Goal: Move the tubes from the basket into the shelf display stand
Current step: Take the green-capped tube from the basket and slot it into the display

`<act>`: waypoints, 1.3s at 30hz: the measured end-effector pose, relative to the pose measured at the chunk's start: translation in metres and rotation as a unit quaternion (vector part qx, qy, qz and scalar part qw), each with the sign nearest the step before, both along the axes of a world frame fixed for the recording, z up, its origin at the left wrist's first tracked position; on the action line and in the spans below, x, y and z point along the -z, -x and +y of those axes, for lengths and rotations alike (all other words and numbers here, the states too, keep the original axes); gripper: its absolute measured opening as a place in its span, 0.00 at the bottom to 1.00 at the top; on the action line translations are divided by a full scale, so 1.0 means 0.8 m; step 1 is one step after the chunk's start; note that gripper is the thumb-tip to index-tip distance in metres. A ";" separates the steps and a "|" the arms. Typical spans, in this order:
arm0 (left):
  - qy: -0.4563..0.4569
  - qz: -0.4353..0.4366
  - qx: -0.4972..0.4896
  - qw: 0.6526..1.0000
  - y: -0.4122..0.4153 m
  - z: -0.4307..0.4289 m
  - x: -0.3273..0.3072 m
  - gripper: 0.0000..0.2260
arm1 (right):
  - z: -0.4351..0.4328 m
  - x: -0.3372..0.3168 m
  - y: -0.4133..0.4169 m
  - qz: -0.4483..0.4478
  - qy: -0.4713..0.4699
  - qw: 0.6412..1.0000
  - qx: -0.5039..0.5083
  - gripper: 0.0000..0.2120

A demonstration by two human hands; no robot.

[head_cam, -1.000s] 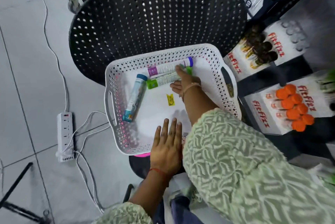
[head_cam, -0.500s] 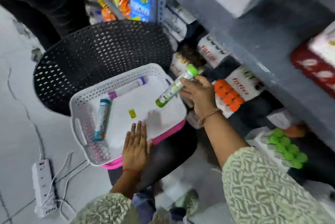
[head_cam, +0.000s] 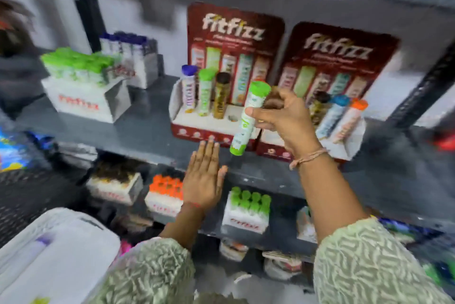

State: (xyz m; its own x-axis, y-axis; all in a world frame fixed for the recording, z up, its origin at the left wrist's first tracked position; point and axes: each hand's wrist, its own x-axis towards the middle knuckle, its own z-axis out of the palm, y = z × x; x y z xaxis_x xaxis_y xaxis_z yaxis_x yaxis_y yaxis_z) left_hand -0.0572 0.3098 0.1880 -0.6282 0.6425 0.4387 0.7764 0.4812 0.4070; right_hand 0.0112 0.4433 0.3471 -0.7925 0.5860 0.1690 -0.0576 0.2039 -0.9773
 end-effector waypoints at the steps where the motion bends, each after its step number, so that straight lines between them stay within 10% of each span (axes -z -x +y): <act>1: 0.003 0.010 0.028 1.000 -0.006 0.019 -0.006 0.28 | 0.019 -0.007 -0.010 0.003 -0.025 0.999 0.024 0.15; 6: 0.048 0.017 0.097 0.994 -0.021 0.078 -0.005 0.28 | 0.095 -0.039 -0.030 -0.017 -0.177 0.979 0.095 0.30; 15: 0.089 0.014 0.102 0.991 -0.021 0.081 0.022 0.29 | 0.157 -0.038 -0.009 -0.198 -0.398 0.882 0.158 0.27; 39: 0.133 0.018 0.096 0.986 -0.015 0.083 0.031 0.27 | 0.163 -0.052 0.003 -0.304 -0.418 0.855 0.033 0.14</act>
State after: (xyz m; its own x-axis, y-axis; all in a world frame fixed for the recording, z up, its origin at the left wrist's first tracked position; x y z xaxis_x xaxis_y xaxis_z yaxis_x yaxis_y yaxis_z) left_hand -0.0450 0.3759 0.1628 -0.4707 0.8439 0.2575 0.8752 0.4098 0.2571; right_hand 0.0085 0.5735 0.3890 -0.8527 0.5084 0.1197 0.4478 0.8296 -0.3337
